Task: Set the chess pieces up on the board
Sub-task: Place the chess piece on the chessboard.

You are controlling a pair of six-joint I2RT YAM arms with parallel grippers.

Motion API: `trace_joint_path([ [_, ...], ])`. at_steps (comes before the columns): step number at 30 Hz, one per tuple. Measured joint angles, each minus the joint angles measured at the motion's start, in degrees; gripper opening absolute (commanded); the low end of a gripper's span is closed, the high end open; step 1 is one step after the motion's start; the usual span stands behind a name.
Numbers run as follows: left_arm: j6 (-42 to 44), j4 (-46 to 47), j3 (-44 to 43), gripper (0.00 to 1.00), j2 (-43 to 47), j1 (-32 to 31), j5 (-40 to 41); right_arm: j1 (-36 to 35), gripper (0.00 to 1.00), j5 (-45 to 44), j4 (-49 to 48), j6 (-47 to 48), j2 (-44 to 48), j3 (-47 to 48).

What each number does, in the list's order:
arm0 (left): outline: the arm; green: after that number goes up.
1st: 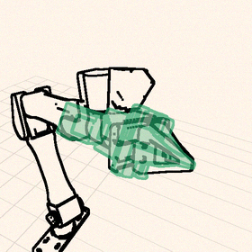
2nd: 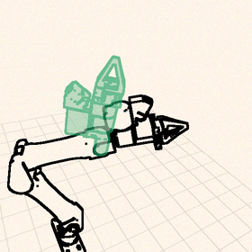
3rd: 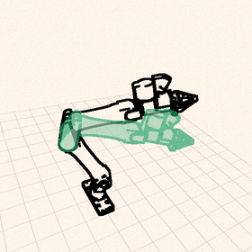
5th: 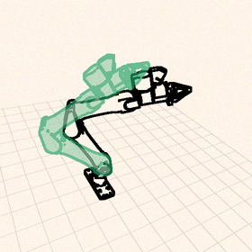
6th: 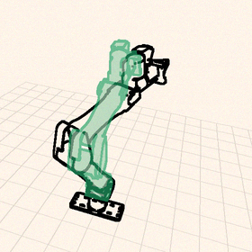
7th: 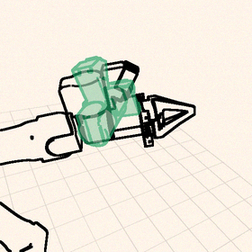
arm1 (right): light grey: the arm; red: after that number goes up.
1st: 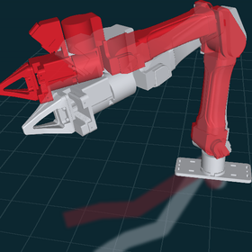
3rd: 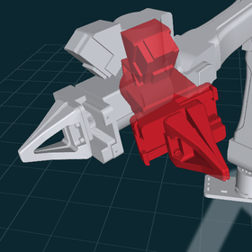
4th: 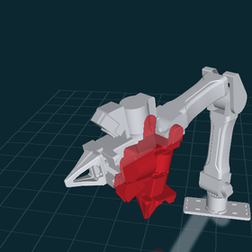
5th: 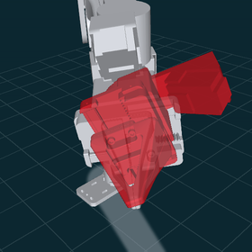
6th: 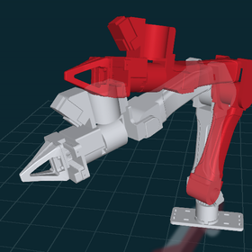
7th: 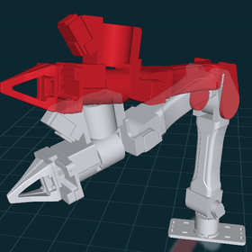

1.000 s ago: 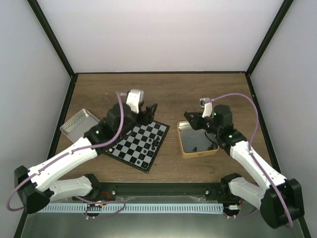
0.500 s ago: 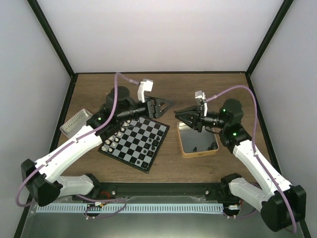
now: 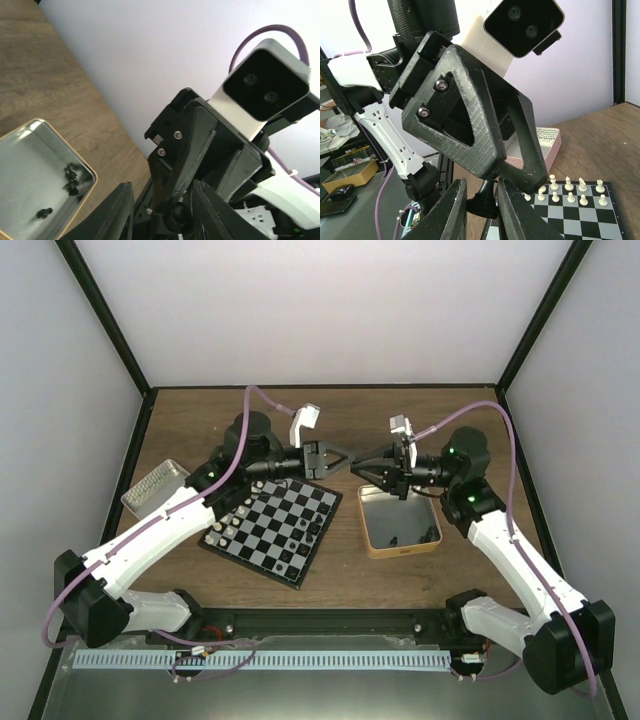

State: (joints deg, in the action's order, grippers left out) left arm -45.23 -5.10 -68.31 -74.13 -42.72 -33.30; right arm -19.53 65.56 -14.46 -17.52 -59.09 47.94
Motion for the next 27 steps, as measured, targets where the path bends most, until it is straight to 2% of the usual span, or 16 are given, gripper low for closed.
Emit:
trace_joint_path([
  [6, -1.5, 2.1, 0.5, 0.21, 0.0, 0.6, -1.7, 0.0, 0.18, -0.1, 0.0, 0.4, -1.4, 0.1],
  [18, -2.8, 4.8, 1.8, 0.23, -0.8, 1.9, -4.7, 0.0, 0.18, -0.2, 0.0, 0.6, -2.9, 0.1],
  [21, -2.8, 4.8, 1.8, 0.19, -1.0, 2.1, -5.0, 0.1, 0.18, -0.2, -0.1, 0.6, -3.1, 0.1],
  [27, -2.5, 4.9, 1.8, 0.17, -1.8, 2.4, -5.5, 0.2, 0.17, -0.2, 0.1, 0.6, -3.6, 0.1],
])
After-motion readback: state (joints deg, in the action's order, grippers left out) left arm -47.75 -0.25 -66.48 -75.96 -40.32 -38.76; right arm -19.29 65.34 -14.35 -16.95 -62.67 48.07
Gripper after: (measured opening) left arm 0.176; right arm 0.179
